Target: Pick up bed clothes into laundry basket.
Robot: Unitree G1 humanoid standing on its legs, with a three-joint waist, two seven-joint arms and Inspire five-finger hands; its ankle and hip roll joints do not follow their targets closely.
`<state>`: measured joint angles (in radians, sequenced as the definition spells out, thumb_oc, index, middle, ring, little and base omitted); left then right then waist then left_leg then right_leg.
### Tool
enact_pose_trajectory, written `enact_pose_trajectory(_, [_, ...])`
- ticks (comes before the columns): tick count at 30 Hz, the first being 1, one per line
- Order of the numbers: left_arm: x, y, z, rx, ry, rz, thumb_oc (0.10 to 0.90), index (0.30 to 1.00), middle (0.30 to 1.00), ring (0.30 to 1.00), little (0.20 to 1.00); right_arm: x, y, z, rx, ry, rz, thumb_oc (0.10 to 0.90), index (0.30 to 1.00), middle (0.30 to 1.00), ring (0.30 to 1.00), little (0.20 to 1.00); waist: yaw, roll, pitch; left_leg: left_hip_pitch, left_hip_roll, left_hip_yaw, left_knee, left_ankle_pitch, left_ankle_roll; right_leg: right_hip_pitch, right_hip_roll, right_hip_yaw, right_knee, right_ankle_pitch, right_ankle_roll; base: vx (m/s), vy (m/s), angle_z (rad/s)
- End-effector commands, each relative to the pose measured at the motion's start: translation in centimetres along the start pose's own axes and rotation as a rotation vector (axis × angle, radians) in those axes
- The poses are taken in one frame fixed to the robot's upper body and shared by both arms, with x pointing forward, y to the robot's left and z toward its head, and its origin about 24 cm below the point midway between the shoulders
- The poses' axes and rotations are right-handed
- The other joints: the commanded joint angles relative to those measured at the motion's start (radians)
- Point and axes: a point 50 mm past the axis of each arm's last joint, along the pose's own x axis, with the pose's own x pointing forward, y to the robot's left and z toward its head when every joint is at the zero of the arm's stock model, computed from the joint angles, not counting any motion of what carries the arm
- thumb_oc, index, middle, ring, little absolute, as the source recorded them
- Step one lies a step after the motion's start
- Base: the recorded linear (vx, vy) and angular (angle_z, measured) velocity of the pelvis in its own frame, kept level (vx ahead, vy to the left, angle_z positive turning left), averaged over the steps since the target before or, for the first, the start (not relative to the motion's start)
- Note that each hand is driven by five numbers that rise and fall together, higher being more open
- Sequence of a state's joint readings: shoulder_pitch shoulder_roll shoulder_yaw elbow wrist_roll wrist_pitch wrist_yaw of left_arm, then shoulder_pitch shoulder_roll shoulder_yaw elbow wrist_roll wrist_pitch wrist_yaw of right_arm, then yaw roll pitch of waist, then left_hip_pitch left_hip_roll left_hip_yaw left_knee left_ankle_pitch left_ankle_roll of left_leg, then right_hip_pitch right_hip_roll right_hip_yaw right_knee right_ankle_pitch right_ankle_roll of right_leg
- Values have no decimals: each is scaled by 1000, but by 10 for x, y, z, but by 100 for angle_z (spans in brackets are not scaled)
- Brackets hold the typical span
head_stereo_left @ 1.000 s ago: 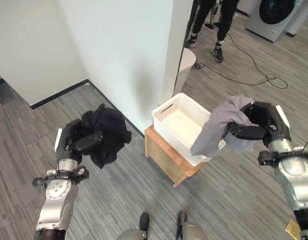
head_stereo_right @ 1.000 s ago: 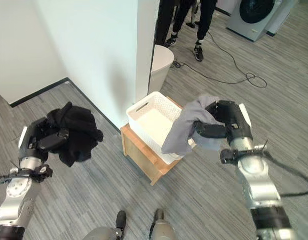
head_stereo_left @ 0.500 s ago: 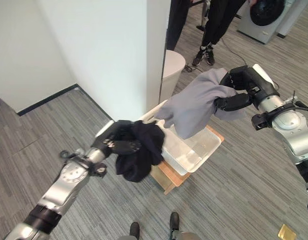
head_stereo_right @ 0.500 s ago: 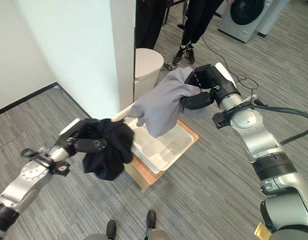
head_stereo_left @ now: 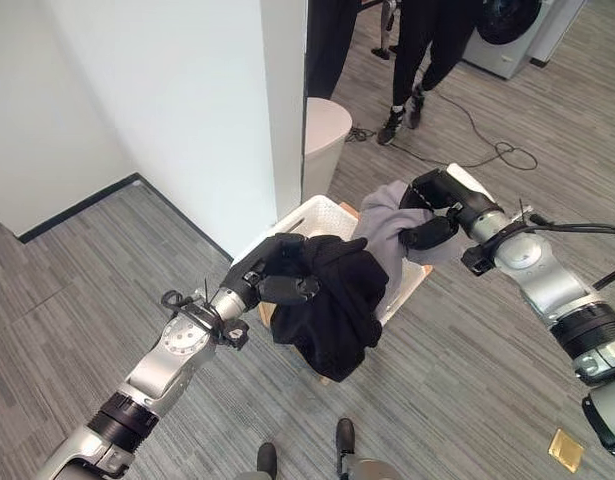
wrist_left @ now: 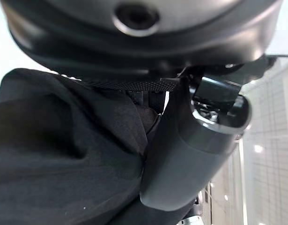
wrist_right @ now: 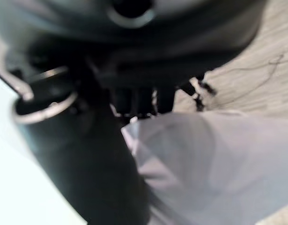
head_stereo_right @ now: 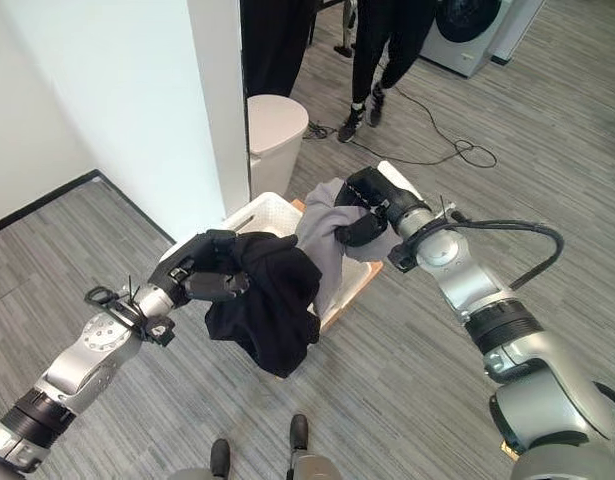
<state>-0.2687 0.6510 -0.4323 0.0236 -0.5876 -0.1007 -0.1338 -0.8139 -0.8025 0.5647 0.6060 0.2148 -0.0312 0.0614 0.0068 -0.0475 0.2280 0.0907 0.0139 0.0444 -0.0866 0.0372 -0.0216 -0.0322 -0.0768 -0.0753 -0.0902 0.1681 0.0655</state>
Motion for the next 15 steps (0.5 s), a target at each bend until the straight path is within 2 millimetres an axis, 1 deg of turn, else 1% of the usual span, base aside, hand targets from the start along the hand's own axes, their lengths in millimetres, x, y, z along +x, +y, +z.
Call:
enact_pose_trajectory(1, [6,0,47,-11,-250,-6,400,300,300,300,300,18,-42,60,-51,-171,-147,400,300,300,300,300,39,-24,-105,-63,0,14,2,-22,-6,14,-65,-20,70,-122,94,0,0,0])
enact_pose_trajectory(2, [6,1,47,-11,-250,-5,400,300,300,300,300,18,-42,60,-51,-172,-146,400,300,300,300,300,38,-24,-106,-64,0,14,2,-21,-6,14,-66,-20,70,-122,94,0,0,0])
enact_pose_trajectory(3, [3,3,47,-20,-254,9,400,300,300,300,300,22,-35,61,-44,-163,-134,400,300,300,300,300,49,-23,-100,-71,0,12,2,-18,-7,11,-66,-24,64,-120,94,-15,-7,4])
enact_pose_trajectory(5, [1,4,48,-23,-263,21,400,300,300,300,300,25,-33,62,-41,-162,-134,400,300,300,300,300,52,-22,-97,-76,-1,9,2,-17,-8,9,-66,-25,62,-120,93,-9,-4,2])
enact_pose_trajectory(7, [-3,6,47,-40,-270,48,400,300,300,300,300,31,-25,58,-52,-122,-120,400,300,300,300,300,69,-19,-88,-91,-2,1,3,-11,-9,3,-66,-31,59,-118,91,-10,-6,2])
enact_pose_trajectory(8, [-4,6,48,-47,-277,50,400,300,300,300,300,33,-23,54,-55,-97,-119,400,300,300,300,300,75,-17,-85,-96,-3,-1,3,-9,-9,1,-67,-33,58,-117,90,-11,-6,4])
enact_pose_trajectory(9, [-5,6,48,-47,-277,51,400,300,300,300,300,33,-23,54,-55,-97,-119,400,300,300,300,300,74,-17,-85,-96,-4,-1,3,-9,-9,1,-67,-34,58,-117,90,-14,-7,4])
enact_pose_trajectory(10, [-7,5,50,-64,-293,54,400,300,300,300,300,37,-18,47,-49,-47,-119,400,300,300,300,300,84,-14,-78,-103,-5,-6,4,-6,-9,-1,-68,-38,58,-116,89,-14,-3,6])
enact_pose_trajectory(13, [-9,2,54,-81,-319,49,400,300,300,300,300,42,-8,33,-33,34,-115,400,300,300,300,300,102,-6,-66,-119,-8,-17,5,-1,-8,-10,-70,-47,59,-114,88,-26,-13,15])
enact_pose_trajectory(14, [-9,2,55,-84,-327,47,400,300,300,300,300,44,-3,31,-35,54,-110,400,300,300,300,300,109,-3,-61,-127,-10,-23,6,3,-8,-14,-70,-52,59,-113,86,-27,-12,27])
enact_pose_trajectory(15, [-9,2,55,-84,-327,47,400,300,300,300,300,44,-3,31,-35,54,-110,400,300,300,300,300,109,-3,-61,-127,-10,-23,6,3,-8,-14,-70,-52,59,-113,86,-44,-15,24])
